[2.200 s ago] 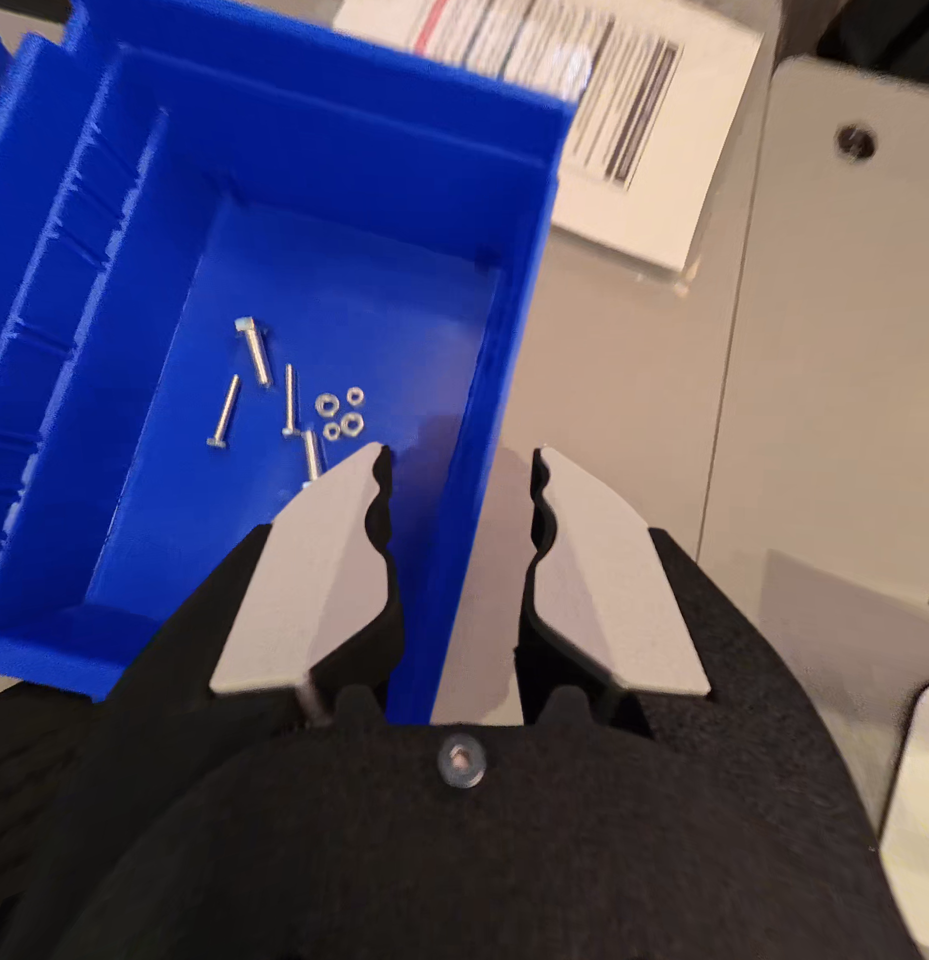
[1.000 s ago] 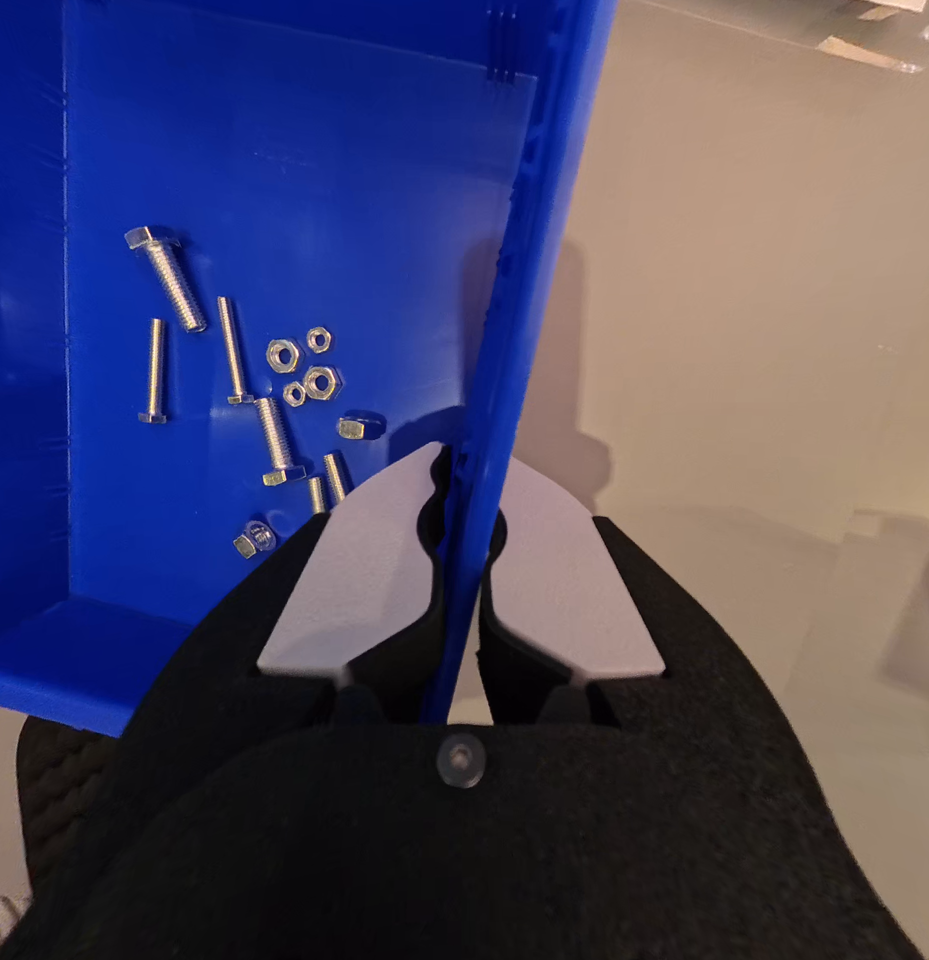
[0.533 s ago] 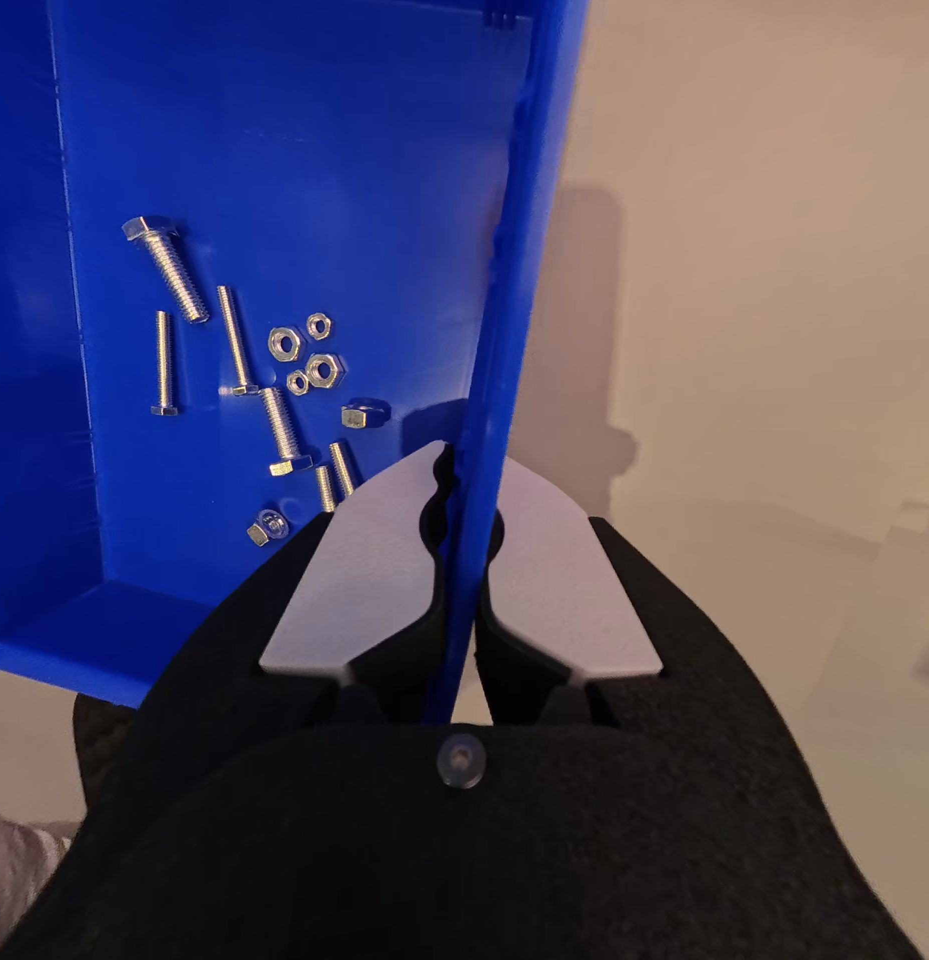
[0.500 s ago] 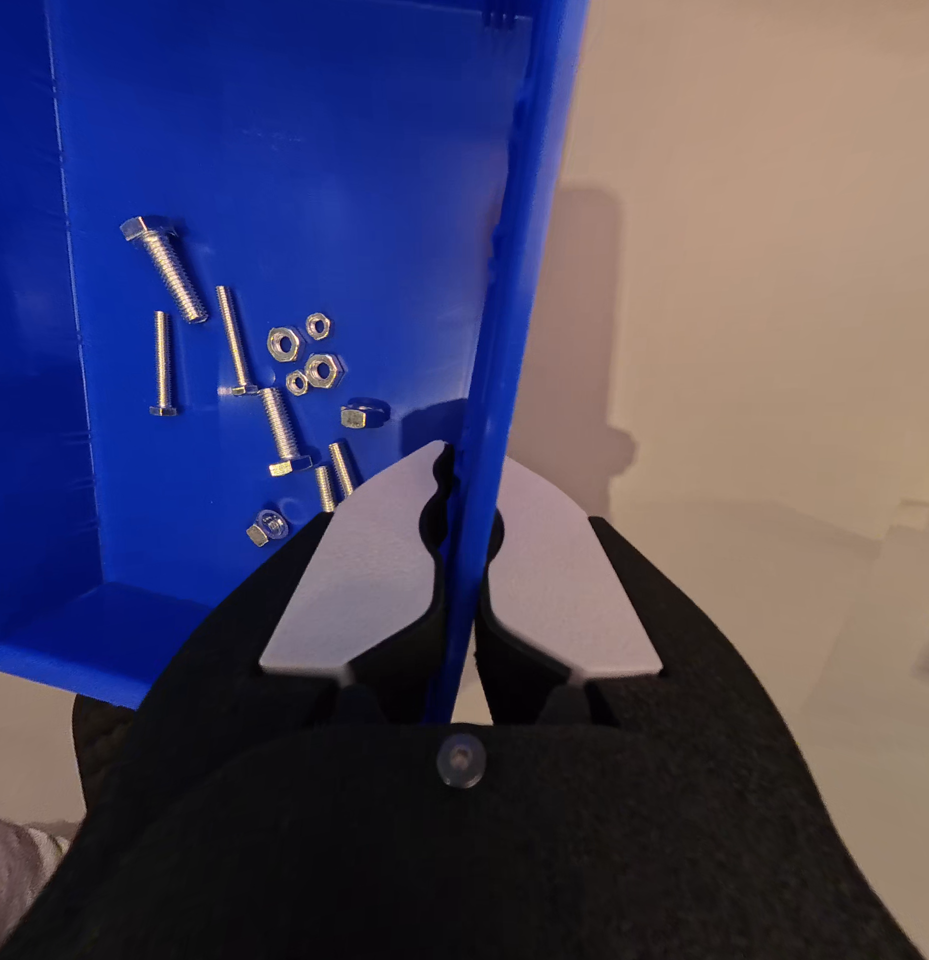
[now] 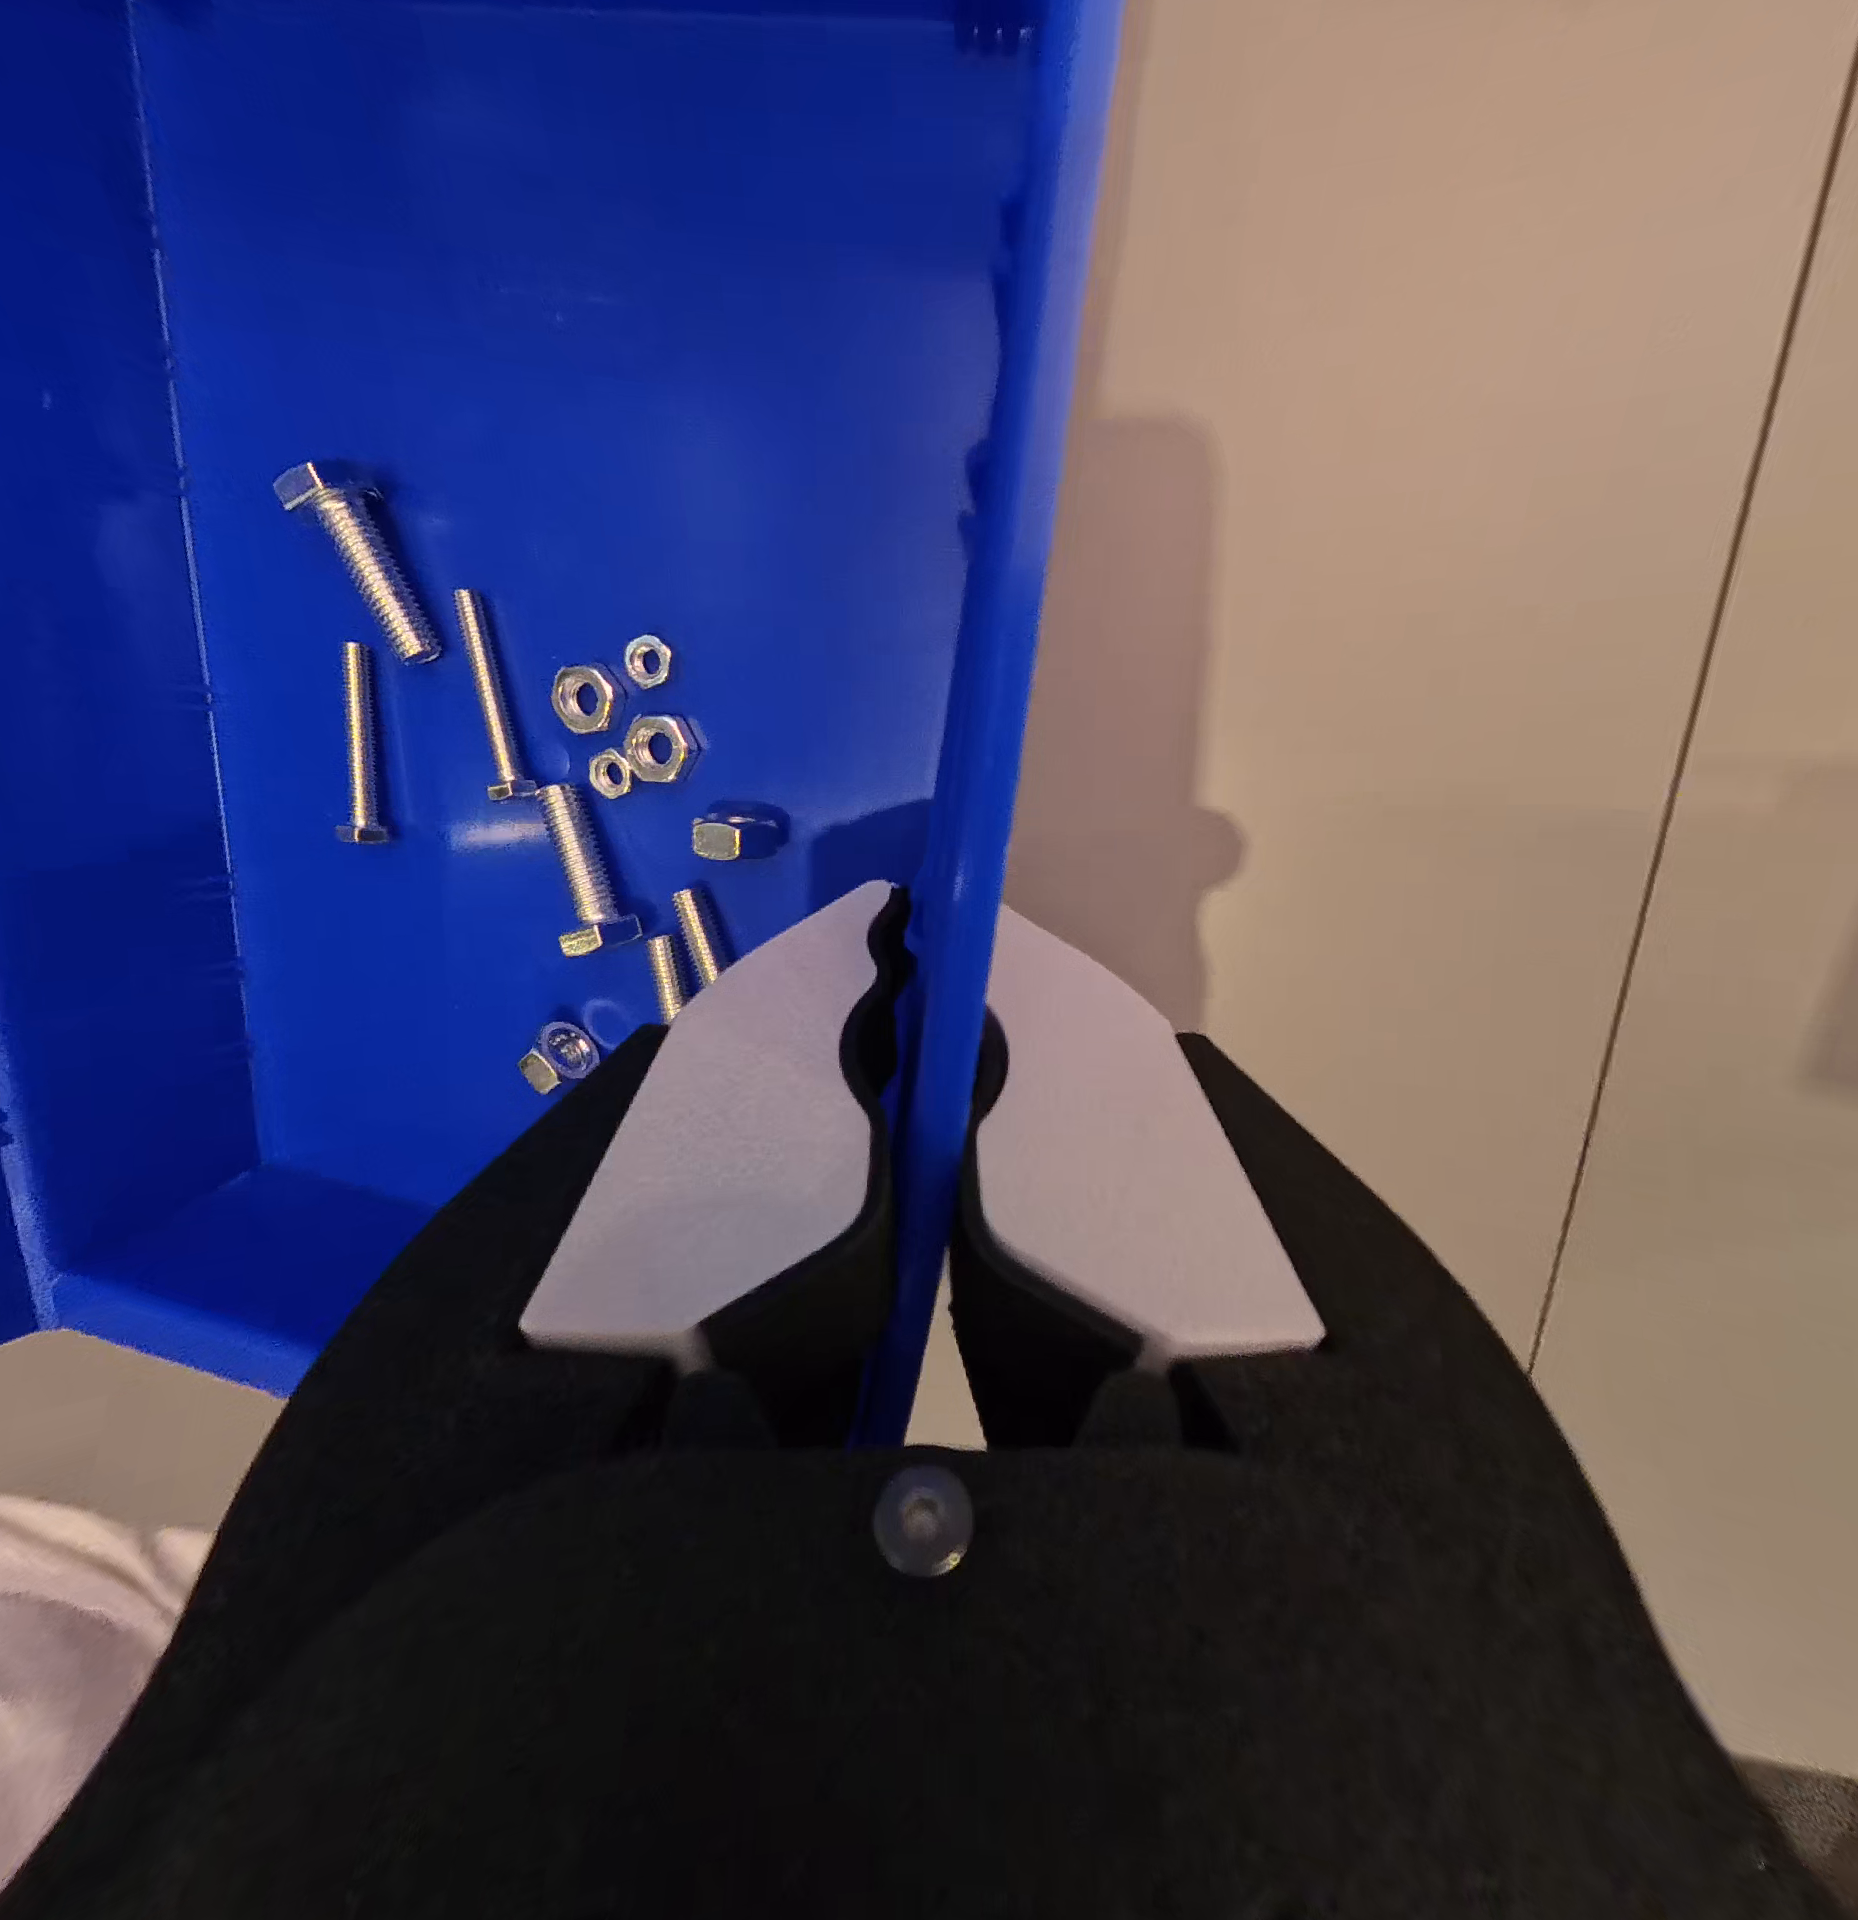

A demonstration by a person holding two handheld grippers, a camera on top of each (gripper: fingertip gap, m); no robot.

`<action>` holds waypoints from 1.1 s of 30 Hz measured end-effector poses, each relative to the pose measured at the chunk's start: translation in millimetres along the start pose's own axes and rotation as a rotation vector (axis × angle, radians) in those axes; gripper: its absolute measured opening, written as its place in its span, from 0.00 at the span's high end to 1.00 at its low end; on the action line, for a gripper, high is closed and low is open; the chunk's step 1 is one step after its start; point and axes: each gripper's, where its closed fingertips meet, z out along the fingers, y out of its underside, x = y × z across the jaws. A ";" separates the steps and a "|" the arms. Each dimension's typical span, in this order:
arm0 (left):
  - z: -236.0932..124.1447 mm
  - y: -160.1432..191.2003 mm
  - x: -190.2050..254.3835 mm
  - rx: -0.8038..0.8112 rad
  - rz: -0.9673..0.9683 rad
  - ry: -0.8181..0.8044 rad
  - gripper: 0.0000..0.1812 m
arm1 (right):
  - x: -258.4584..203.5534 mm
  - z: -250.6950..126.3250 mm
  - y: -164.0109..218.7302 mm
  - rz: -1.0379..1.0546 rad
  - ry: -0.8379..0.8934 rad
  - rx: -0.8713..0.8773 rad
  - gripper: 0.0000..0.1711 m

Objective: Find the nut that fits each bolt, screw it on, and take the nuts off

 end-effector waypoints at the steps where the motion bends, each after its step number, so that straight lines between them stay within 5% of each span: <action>1: -4.1 -1.2 -2.1 0.006 0.007 -0.006 0.85 | -4.2 -10.8 0.3 0.003 -0.004 -0.003 0.96; 7: -32.5 -6.0 -19.0 0.013 0.040 -0.092 0.85 | -61.5 -91.7 -29.5 -0.057 0.061 0.028 0.96; 13: -63.7 3.5 -40.4 -0.049 0.042 -0.167 0.82 | -214.9 -113.0 -81.1 -0.204 -0.022 0.107 0.96; 20: -152.3 -7.4 -101.3 0.019 0.080 -0.590 0.83 | -459.0 -49.2 -85.8 -0.480 -0.336 0.069 0.96; 24: -195.2 -10.5 -101.8 0.081 0.039 -0.646 0.83 | -572.9 3.1 -65.7 -0.598 -0.467 -0.012 0.96; 33: -229.7 -25.8 -81.1 0.210 0.078 -0.636 0.84 | -701.5 120.1 -48.2 -0.654 -0.411 -0.086 0.96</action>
